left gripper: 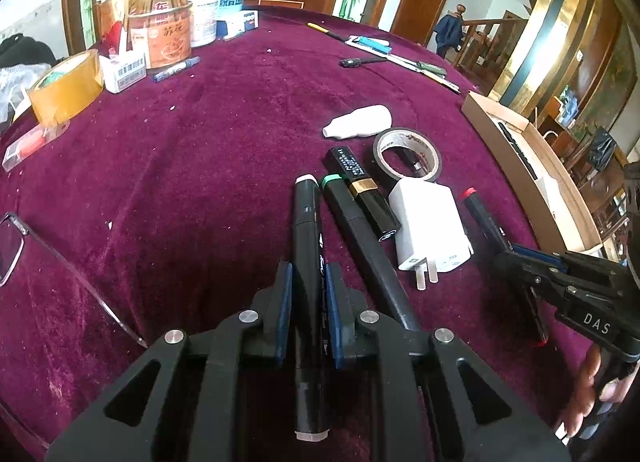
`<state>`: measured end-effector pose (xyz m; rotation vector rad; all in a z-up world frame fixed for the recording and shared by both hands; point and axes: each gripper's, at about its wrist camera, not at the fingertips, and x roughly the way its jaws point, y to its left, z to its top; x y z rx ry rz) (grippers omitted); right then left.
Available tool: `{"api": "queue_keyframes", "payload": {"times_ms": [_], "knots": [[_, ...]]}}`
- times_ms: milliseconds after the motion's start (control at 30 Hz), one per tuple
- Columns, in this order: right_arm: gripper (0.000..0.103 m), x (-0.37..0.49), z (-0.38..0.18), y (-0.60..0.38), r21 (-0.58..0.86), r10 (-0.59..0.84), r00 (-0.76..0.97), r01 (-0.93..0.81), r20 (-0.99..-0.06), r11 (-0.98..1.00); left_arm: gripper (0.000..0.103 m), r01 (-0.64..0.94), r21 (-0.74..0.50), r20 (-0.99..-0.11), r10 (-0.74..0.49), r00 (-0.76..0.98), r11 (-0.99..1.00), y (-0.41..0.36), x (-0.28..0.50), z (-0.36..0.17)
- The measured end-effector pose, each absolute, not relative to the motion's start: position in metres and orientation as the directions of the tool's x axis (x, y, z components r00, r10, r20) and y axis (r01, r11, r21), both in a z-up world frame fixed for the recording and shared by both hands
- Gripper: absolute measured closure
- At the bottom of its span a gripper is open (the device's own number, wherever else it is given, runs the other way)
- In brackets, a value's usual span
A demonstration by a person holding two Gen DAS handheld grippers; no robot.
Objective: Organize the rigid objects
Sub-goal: 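Grasp a green-capped black marker with the left gripper while the right grasps a red-capped marker, then carry both markers to the cardboard box and open the right gripper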
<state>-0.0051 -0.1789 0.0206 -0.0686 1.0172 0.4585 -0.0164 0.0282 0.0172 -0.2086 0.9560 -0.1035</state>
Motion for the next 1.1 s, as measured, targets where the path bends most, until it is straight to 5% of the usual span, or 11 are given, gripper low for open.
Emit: {"api": "queue_keyframes", "payload": {"times_ms": [400, 1100], "knots": [[0.09, -0.002, 0.028, -0.202, 0.256, 0.419, 0.44, -0.384, -0.794, 0.887, 0.09, 0.026, -0.31, -0.762, -0.265, 0.591, 0.95, 0.023, -0.023, 0.038], [0.09, 0.011, 0.082, -0.304, 0.344, 0.438, 0.576, -0.272, -0.69, 0.899, 0.09, 0.226, -0.287, -0.73, -0.366, 0.577, 0.931, -0.079, -0.008, 0.098]]}}
